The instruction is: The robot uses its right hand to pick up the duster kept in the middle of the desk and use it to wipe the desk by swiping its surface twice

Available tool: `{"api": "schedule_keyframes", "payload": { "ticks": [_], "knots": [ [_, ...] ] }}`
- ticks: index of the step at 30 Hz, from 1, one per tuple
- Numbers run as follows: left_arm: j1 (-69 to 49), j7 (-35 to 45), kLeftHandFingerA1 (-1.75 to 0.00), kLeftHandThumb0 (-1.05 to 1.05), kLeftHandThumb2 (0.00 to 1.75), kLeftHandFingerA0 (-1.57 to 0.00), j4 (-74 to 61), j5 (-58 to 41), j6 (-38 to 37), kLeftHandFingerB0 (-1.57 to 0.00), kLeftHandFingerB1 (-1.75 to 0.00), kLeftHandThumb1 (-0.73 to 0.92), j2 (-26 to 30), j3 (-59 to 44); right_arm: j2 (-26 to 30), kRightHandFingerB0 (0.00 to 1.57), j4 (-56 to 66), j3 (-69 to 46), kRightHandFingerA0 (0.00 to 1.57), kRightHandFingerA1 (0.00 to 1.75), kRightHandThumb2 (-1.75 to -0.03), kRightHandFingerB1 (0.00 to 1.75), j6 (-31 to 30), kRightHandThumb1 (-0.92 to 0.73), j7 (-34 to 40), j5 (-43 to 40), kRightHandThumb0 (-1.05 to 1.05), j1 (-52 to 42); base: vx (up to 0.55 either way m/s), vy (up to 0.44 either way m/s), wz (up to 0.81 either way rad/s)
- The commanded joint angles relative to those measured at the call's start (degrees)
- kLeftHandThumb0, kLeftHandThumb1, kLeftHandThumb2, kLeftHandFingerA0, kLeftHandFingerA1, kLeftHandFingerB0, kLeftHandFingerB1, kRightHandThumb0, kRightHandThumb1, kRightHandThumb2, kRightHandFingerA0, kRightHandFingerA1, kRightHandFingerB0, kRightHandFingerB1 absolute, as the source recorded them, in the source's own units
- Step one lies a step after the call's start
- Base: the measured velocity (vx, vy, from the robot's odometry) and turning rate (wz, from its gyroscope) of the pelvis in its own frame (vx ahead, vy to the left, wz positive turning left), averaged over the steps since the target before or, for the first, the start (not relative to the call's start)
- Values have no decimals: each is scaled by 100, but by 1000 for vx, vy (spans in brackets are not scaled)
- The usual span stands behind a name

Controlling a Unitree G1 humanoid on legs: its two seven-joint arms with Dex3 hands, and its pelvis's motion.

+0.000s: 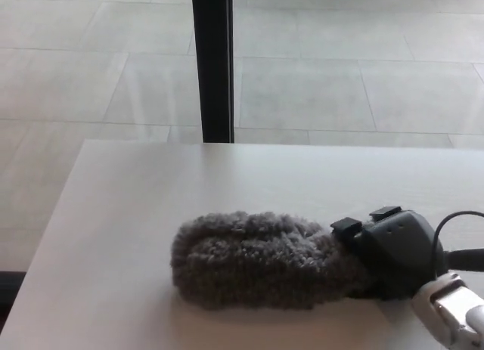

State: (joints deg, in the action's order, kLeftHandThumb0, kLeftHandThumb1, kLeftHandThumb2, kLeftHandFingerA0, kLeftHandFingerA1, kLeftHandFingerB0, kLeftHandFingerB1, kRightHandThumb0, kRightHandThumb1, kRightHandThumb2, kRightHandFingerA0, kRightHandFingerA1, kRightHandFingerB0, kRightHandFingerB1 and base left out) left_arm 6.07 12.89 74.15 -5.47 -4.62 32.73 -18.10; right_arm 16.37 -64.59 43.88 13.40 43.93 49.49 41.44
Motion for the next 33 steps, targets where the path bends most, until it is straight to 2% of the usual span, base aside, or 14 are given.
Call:
{"api": "schedule_keyframes", "payload": {
  "ticks": [1,2,3,6,10,11,12,13,18,20,24,25,27,33],
  "knots": [
    [-123,100,-61,-43,60,-67,-2,-19,-248,-63,-47,67,62,-43,501,82,-821,-734,88,168,-61,96,-1508,-58,-1287,-529,-38,106,0,0,0],
    [-133,158,-66,-42,60,-67,-8,-72,-259,-63,-49,67,52,-88,591,81,-873,-774,118,133,-91,99,-1601,-44,-1347,-517,-38,74,0,0,0],
    [-145,133,-68,-43,59,-71,0,-82,-270,-64,-49,65,41,-107,726,85,-959,-909,87,168,-60,88,-1652,-58,-1393,-613,-36,-2,0,0,0],
    [-167,111,-66,-44,60,-69,-6,-72,-265,-65,-49,65,36,-117,828,83,-998,-1054,86,168,-62,100,-1590,-63,-1561,-650,-37,-50,0,0,0],
    [-170,126,-64,-44,60,-72,-3,-32,-233,-64,-48,65,38,-85,1130,80,-1055,-1363,92,158,-58,75,-1618,-60,-1213,-757,-37,-356,0,0,0],
    [-161,112,-63,-42,60,-71,-10,-22,-225,-64,-48,65,36,-75,1265,75,-1142,-1682,86,161,-59,115,-1816,-63,-1357,-1016,-41,-478,0,0,0],
    [-168,112,-63,-42,60,-71,-12,-21,-224,-64,-48,65,42,-76,1255,75,-1135,-1710,86,161,-59,115,-1821,-63,-1368,-994,-41,-486,0,0,0],
    [-185,165,-61,-42,60,-68,-33,-55,-234,-63,-49,66,37,-100,1366,82,-1151,-1939,85,156,-63,93,-1746,-58,-1409,-1175,-41,-589,0,0,0],
    [-257,172,-61,-45,60,-73,-2,31,-347,-62,-46,66,66,-38,1515,81,-1122,-2465,85,158,-63,90,-1968,-58,-1592,-1369,-40,-856,0,0,0],
    [-259,206,-61,-41,59,-74,-4,-7,-335,-60,-48,66,64,-65,1516,74,-1110,-2740,80,144,-61,56,-1954,-58,-1717,-1559,-39,-914,0,0,0],
    [-265,205,-58,-43,60,-75,24,-31,-317,-63,-47,64,40,-101,1506,82,-1120,-2880,77,142,-60,65,-2240,-56,-1708,-1529,-44,-1054,0,0,0],
    [-272,184,-56,-42,60,-75,30,5,-333,-63,-47,65,41,-76,1492,81,-1112,-2885,88,125,-87,88,-2303,-49,-1816,-1529,-53,-1070,0,0,0],
    [-271,157,-57,-42,60,-74,32,54,-336,-64,-47,66,59,-25,1430,75,-1025,-2885,73,154,-63,77,-2188,-62,-1707,-1523,-42,-1142,0,0,0],
    [-253,223,-57,-40,59,-68,61,-38,-325,-63,-48,64,25,-86,1223,83,-852,-2686,78,155,-63,88,-2082,-59,-1557,-1417,-41,-999,0,0,0]
  ]
}}
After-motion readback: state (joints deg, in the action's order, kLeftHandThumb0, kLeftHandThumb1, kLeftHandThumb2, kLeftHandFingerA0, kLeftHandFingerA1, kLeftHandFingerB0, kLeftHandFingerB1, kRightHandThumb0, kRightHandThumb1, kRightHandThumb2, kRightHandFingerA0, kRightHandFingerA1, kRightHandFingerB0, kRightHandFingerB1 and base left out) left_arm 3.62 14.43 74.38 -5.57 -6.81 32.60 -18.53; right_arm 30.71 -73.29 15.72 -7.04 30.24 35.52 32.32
